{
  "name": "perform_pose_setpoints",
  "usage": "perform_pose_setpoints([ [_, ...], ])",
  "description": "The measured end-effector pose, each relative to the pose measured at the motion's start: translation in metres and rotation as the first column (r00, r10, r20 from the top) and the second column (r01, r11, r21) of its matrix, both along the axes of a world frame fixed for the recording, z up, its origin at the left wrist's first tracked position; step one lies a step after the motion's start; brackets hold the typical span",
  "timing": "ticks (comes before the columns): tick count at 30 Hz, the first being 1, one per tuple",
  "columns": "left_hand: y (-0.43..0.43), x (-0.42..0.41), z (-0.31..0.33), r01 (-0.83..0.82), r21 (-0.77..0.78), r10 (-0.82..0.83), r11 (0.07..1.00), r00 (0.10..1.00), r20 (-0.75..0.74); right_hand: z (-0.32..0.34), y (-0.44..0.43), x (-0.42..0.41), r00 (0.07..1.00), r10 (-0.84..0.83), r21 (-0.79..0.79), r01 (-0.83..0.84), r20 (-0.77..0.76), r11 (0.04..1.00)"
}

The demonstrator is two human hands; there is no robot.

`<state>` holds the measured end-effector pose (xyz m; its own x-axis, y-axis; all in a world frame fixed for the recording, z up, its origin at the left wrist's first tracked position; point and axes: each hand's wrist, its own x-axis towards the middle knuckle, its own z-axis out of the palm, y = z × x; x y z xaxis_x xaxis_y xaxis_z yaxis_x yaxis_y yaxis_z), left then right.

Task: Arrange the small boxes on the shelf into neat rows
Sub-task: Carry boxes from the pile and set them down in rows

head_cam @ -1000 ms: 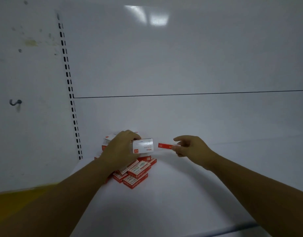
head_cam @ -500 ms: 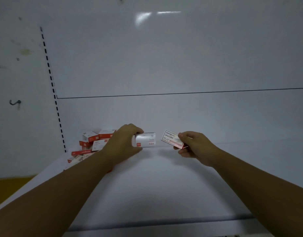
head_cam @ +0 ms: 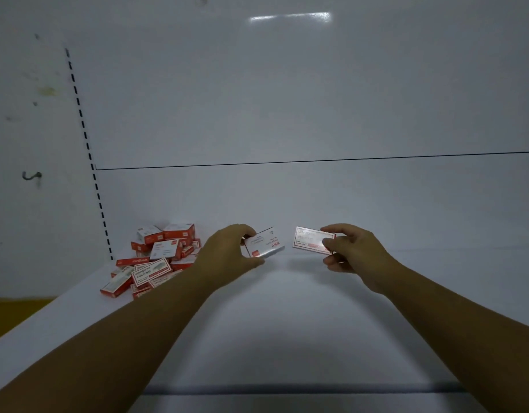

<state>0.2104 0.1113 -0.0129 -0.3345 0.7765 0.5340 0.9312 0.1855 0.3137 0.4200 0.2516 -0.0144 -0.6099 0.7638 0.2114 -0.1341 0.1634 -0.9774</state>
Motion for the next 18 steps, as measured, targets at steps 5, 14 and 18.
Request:
perform_pose_setpoints([
  [5,0.008,-0.021,-0.004,0.052,0.004,-0.052,0.999,0.998,-0.037,0.0,0.007,-0.015,0.999,0.035,-0.014,-0.035,-0.006,0.999],
  [14,0.042,-0.048,-0.014,0.097,-0.054,-0.098,0.994,0.995,-0.011,0.001,0.025,-0.034,0.991,-0.062,0.158,0.044,0.115,0.987],
  [18,0.051,-0.046,-0.029,0.039,-0.118,-0.04,0.992,0.999,-0.002,-0.005,0.035,-0.032,0.99,-0.069,0.188,0.045,0.122,0.981],
])
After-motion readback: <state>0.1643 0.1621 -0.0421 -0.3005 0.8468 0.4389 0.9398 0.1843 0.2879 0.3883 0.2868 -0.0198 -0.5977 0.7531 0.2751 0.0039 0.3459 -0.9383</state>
